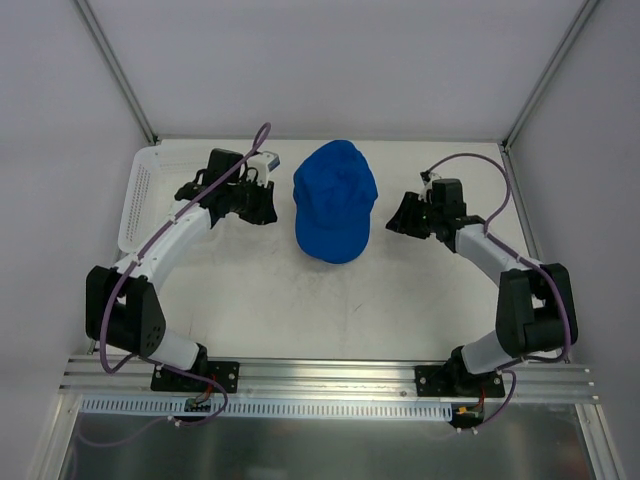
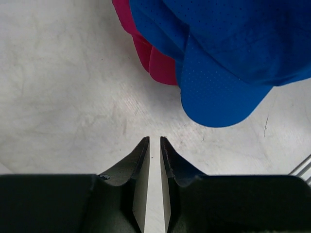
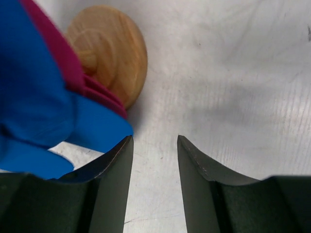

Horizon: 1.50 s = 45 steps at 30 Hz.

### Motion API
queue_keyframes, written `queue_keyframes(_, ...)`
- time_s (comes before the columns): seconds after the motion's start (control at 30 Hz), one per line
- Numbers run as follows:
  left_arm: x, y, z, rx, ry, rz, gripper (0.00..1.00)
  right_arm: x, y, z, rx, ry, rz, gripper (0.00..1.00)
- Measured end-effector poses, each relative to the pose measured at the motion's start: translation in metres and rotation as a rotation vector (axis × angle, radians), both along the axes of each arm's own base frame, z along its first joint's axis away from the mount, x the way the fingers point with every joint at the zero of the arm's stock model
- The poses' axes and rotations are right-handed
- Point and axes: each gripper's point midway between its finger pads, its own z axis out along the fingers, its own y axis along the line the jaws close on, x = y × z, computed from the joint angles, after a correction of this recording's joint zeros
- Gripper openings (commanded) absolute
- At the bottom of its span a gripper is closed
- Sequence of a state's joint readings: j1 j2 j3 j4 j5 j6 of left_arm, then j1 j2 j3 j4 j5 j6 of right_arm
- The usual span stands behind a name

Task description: Stack the hats

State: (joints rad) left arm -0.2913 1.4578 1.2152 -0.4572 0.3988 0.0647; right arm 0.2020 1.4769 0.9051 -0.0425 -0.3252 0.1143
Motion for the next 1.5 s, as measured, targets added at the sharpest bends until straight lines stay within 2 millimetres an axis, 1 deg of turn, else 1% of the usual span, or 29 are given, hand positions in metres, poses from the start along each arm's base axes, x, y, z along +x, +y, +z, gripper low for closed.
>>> queue_keyframes(0.07,0.005,-0.004,-0.008,-0.004,0.003,-0.001,0.13,0.000,0.002,-0.015,0.003,0.054,-0.027,0.44)
queue_keyframes(0.17,0.012,-0.009,-0.017,-0.016,0.012,0.009,0.11,-0.003,0.008,-0.029,0.014,0.111,-0.049,0.45)
queue_keyframes(0.27,0.021,-0.014,-0.024,-0.032,0.019,0.032,0.11,-0.003,0.015,-0.037,0.034,0.148,-0.069,0.45)
queue_keyframes(0.4,0.026,-0.021,-0.028,-0.049,0.019,0.045,0.10,0.005,0.024,-0.039,0.065,0.168,-0.091,0.45)
queue_keyframes(0.53,0.020,-0.040,-0.032,-0.057,0.019,0.009,0.10,0.013,0.035,-0.038,0.096,0.167,-0.101,0.45)
queue_keyframes(0.6,0.015,-0.053,-0.035,-0.063,0.025,-0.016,0.09,0.013,0.042,-0.039,0.105,0.174,-0.097,0.45)
queue_keyframes(0.67,0.010,-0.061,-0.039,-0.064,0.035,-0.033,0.09,0.013,0.048,-0.040,0.112,0.181,-0.094,0.45)
queue_keyframes(0.77,0.002,-0.068,-0.044,-0.066,0.051,-0.048,0.09,0.012,0.054,-0.043,0.122,0.194,-0.094,0.45)
queue_keyframes(1.03,-0.009,-0.074,-0.054,-0.074,0.093,-0.044,0.10,0.016,0.061,-0.037,0.164,0.187,-0.110,0.45)
queue_keyframes(1.3,-0.014,-0.077,-0.056,-0.090,0.115,-0.042,0.14,0.016,0.062,-0.033,0.188,0.190,-0.104,0.47)
queue_keyframes(1.37,-0.017,-0.078,-0.057,-0.099,0.118,-0.048,0.16,0.017,0.059,-0.029,0.197,0.182,-0.103,0.47)
queue_keyframes(1.43,-0.025,-0.075,-0.056,-0.106,0.119,-0.053,0.18,0.020,0.052,-0.021,0.209,0.168,-0.099,0.49)
queue_keyframes(1.5,-0.038,-0.065,-0.052,-0.124,0.115,-0.057,0.29,0.025,0.036,-0.011,0.210,0.144,-0.099,0.52)
